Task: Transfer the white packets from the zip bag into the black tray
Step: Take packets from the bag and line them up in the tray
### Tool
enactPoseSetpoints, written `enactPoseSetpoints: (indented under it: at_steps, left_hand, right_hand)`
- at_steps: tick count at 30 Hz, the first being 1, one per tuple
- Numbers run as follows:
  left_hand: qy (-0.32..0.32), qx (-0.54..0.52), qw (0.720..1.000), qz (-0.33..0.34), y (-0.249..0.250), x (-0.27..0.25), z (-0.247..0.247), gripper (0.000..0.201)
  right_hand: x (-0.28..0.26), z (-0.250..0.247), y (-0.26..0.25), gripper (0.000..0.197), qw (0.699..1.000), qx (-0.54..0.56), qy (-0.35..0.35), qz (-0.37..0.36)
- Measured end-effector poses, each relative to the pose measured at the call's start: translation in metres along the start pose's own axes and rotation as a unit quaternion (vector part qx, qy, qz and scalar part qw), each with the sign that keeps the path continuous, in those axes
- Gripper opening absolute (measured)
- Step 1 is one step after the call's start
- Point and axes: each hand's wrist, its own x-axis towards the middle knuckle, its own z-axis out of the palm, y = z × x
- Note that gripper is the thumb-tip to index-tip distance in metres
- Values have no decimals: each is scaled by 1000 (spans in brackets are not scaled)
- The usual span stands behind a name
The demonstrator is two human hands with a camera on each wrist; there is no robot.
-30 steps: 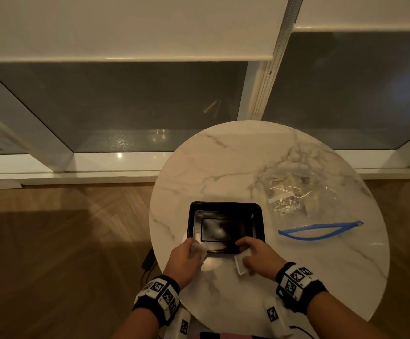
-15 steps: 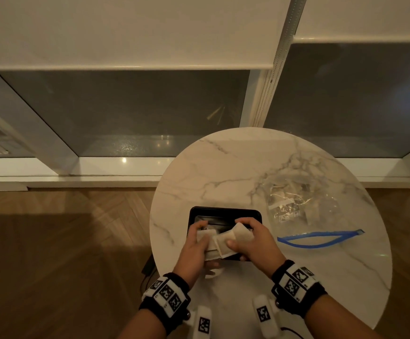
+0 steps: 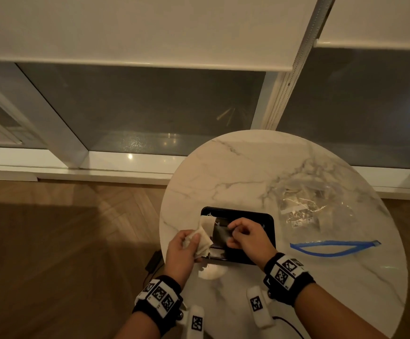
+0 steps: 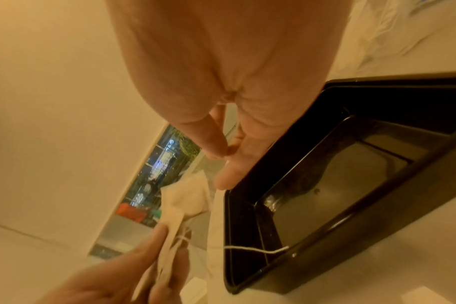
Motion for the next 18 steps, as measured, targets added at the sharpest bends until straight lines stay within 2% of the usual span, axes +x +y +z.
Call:
enactPoseSetpoints:
  at_steps: [2, 5, 7, 10, 12, 14, 16, 18]
  left_hand:
    - [-24, 6, 1000, 7, -2, 2, 2, 12]
    - [-38, 2, 999, 22, -1, 3, 10, 13]
    - [-32, 1, 999, 21, -2, 7, 8, 12]
    - [-20, 12, 999, 27, -8, 14, -6, 10]
    - [19, 27, 998, 46, -13, 20, -17, 9]
    - [56, 38, 996, 56, -17, 25, -24, 8]
    - [44, 50, 996, 61, -19, 28, -25, 8]
    - [7, 96, 993, 73, -24, 30, -23, 6]
  right_hand:
    - [6, 14, 0, 13, 999, -26, -23, 19]
    - [11, 35, -4, 13, 997, 13, -44, 60]
    - [15, 40, -6, 14, 999, 24, -27, 39]
    - [21, 38, -1, 14, 999, -32, 2, 1]
    - [31, 37, 10, 17, 996, -88, 26, -8]
    - [45, 36, 22, 10, 992, -121, 43, 11]
    - [59, 36, 32, 7, 990, -127, 52, 39]
    - [71, 38, 39, 15, 989, -114, 65, 64]
